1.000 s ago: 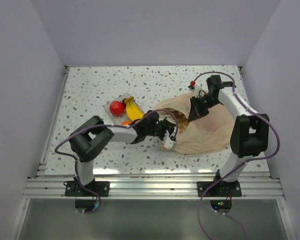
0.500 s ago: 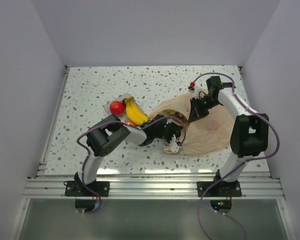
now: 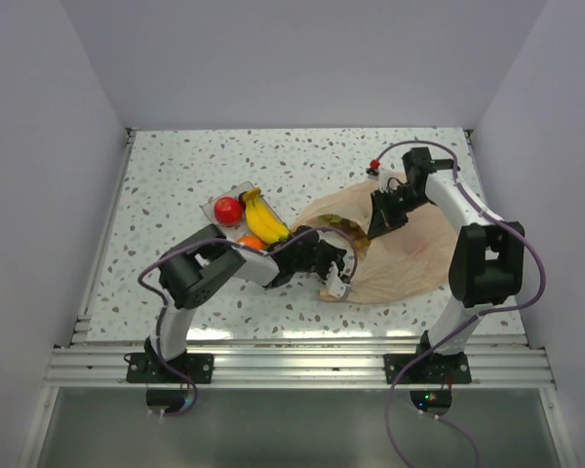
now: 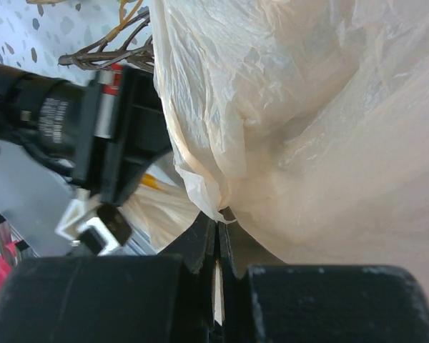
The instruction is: Place the fake fruits into the plastic bag and tie a complex knot
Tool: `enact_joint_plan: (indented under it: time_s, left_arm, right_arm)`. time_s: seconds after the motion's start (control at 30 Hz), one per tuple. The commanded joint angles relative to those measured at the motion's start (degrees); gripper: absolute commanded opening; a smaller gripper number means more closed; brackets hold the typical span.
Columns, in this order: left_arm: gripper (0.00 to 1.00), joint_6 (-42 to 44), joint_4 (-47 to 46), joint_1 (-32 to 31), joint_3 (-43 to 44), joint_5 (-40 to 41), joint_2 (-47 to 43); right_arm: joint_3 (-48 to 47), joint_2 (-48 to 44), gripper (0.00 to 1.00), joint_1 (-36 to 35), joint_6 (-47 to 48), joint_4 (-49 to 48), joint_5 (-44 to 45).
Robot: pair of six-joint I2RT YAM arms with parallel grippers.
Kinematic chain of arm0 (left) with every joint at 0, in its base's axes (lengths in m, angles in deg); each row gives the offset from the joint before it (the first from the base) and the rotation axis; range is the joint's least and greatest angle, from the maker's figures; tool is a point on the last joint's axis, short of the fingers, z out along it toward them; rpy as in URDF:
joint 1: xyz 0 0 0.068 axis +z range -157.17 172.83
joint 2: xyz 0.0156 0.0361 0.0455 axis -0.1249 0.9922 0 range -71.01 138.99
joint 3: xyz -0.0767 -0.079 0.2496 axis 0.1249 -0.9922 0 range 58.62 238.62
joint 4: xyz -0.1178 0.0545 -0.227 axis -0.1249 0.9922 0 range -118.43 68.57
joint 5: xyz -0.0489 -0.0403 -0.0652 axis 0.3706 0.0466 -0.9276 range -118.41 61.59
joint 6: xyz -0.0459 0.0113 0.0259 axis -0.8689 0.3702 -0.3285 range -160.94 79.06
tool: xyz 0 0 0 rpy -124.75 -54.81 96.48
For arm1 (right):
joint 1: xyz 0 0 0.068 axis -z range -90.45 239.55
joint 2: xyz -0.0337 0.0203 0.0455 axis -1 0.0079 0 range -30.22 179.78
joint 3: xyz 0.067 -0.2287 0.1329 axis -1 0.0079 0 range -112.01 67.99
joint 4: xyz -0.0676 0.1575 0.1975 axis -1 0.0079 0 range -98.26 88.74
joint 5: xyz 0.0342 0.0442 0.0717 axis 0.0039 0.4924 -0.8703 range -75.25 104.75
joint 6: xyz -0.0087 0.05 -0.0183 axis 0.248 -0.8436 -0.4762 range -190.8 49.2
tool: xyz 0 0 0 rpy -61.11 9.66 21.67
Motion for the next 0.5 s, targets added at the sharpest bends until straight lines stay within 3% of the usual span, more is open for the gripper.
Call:
enact_joint_plan:
  time_s: [0.0, 0.13, 0.3, 0.33, 0.47]
  left_arm:
    - [0.0, -7.61, 0.13, 1.76, -3.9, -0.33, -13.87]
    - [0.0, -8.85, 5.58, 4.13, -7.59, -1.99, -24.94]
    - [0.01, -5.51, 16.22, 4.4, -5.32, -3.58, -24.19]
    - [0.13, -4.9, 16.93, 4.4, -4.96, -3.49, -23.22]
    - [0.24, -4.28, 10.18, 4.57, -5.49, -3.23, -17.08]
  right_arm:
    - [-4.01, -2.11, 0.0, 0.01, 2.07, 2.17, -1.19]
    - [-6.91, -2.29, 0.0, -0.08, 2.86, 2.96, -1.19]
    - [-7.45, -0.88, 0.0, 0.01, 2.95, 2.79, -1.19]
    - [-6.83, -0.62, 0.0, 0.01, 2.86, 2.52, -0.93]
    - [-4.55, -0.18, 0.0, 0.01, 3.12, 1.12, -0.22]
